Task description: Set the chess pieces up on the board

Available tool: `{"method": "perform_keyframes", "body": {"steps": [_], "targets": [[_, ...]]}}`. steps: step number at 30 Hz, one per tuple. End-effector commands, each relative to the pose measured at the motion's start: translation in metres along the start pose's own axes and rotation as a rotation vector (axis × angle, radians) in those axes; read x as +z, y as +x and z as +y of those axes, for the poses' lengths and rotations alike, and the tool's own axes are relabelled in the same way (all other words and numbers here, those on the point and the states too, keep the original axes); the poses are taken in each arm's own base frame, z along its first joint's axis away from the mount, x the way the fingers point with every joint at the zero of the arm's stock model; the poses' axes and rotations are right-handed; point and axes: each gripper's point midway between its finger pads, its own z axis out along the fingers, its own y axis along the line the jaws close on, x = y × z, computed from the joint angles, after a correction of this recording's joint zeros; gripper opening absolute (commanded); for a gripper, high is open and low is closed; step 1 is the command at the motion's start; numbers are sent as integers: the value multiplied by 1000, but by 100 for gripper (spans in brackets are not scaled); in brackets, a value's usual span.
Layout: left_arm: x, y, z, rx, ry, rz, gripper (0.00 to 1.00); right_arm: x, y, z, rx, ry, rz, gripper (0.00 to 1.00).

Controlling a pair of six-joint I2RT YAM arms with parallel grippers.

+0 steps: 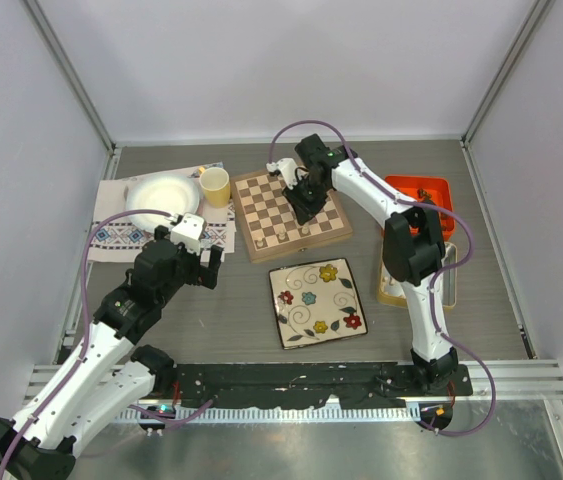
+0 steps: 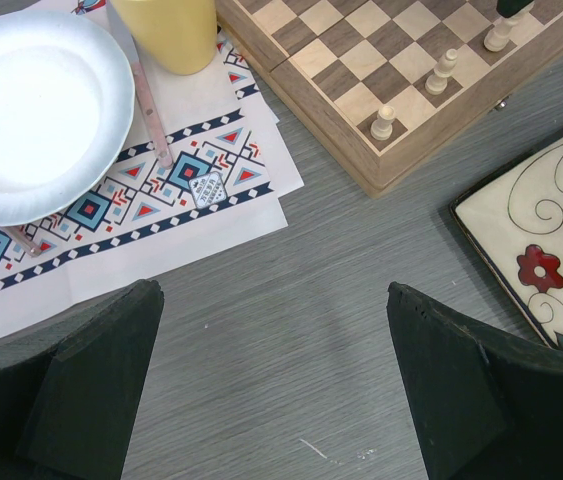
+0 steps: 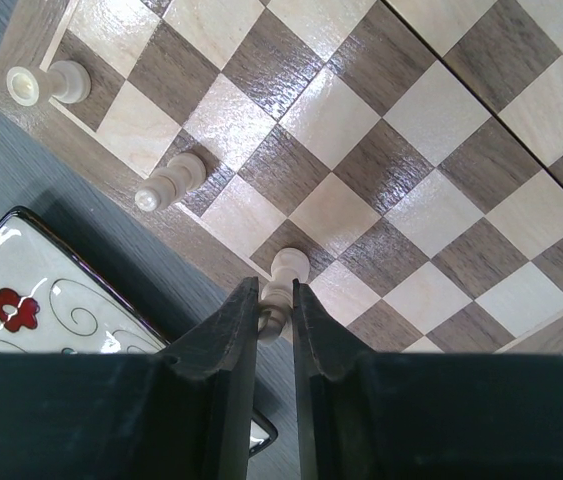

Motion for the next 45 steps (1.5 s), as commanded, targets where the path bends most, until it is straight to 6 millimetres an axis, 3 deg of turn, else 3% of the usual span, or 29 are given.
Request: {"method": "perform_keyframes", "body": {"steps": [1,26,45], "targets": [[2,-11,-1,1,6,-47,99,-30,-16,7,-40,24,-61,21],[2,-11,-1,1,6,-46,100,-13,-17,12,-36,-9,-45,22],[1,-12,-1,2,8,-50,100,-9,-17,4,-34,18,-33,24]]}}
